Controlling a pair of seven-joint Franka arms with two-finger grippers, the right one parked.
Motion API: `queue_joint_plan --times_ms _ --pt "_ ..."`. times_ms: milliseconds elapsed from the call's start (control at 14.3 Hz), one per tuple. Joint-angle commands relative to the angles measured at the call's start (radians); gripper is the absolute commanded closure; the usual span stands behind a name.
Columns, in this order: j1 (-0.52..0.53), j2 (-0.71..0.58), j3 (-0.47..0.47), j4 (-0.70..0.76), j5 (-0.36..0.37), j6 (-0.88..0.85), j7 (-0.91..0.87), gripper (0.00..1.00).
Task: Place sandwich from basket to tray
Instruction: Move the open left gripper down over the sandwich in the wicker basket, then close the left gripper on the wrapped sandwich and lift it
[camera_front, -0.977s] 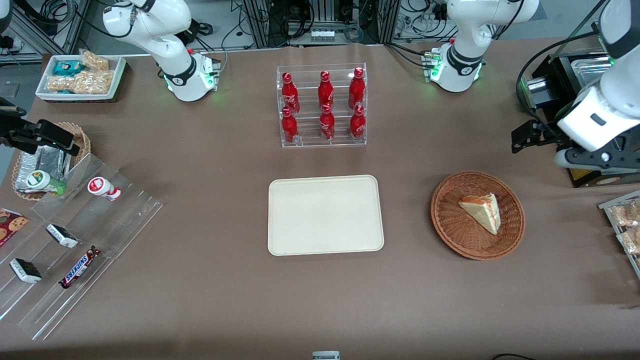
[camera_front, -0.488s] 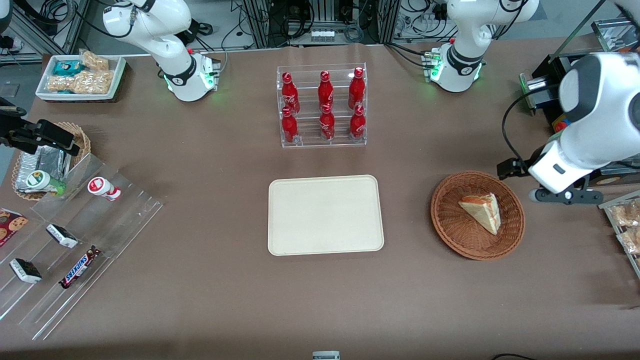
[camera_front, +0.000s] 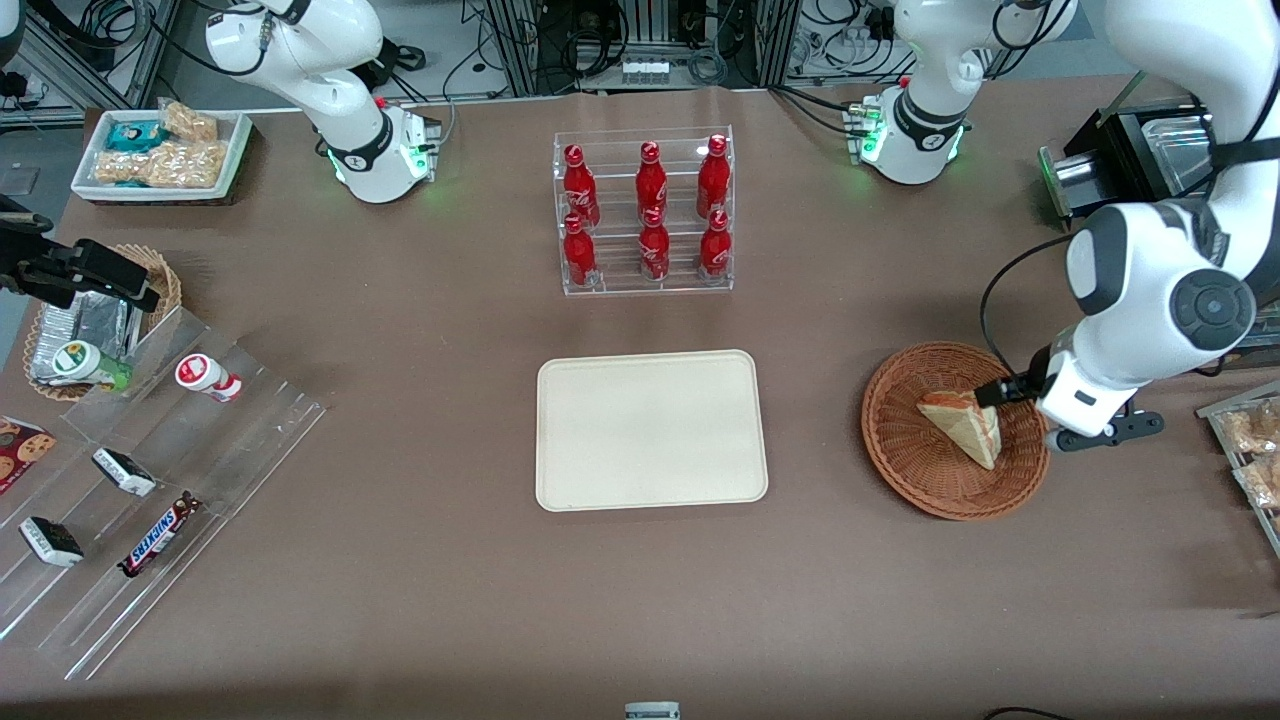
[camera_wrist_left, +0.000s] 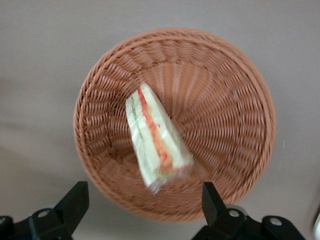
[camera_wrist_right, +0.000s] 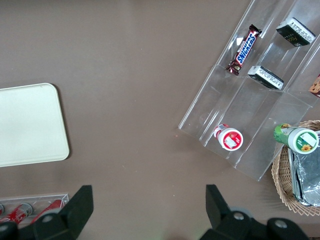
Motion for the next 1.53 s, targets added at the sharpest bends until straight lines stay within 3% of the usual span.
queue_joint_plan --times_ms 0,279,628,698,767,837,977,1186,1465 --pt "-0.005 0.034 -0.003 0.002 0.017 0.062 -0.263 0.00" --pt "-0.008 0.057 -0.005 -0.080 0.017 0.215 -0.672 0.00" --pt "-0.007 0.080 -0.005 -0.150 0.013 0.273 -0.729 0.00" --pt "-0.007 0.095 -0.005 -0.145 0.007 0.277 -0.747 0.11" --pt "-0.008 0.101 -0.005 -0.139 0.005 0.277 -0.802 0.55" --pt "-0.008 0.099 -0.005 -0.136 0.006 0.275 -0.826 0.85" --pt "-0.010 0.088 -0.007 -0.134 0.008 0.260 -0.827 0.96" --pt "-0.013 0.066 -0.016 -0.064 0.008 0.170 -0.820 0.98" --pt "-0.022 0.143 -0.129 0.206 0.002 -0.073 -0.820 0.98"
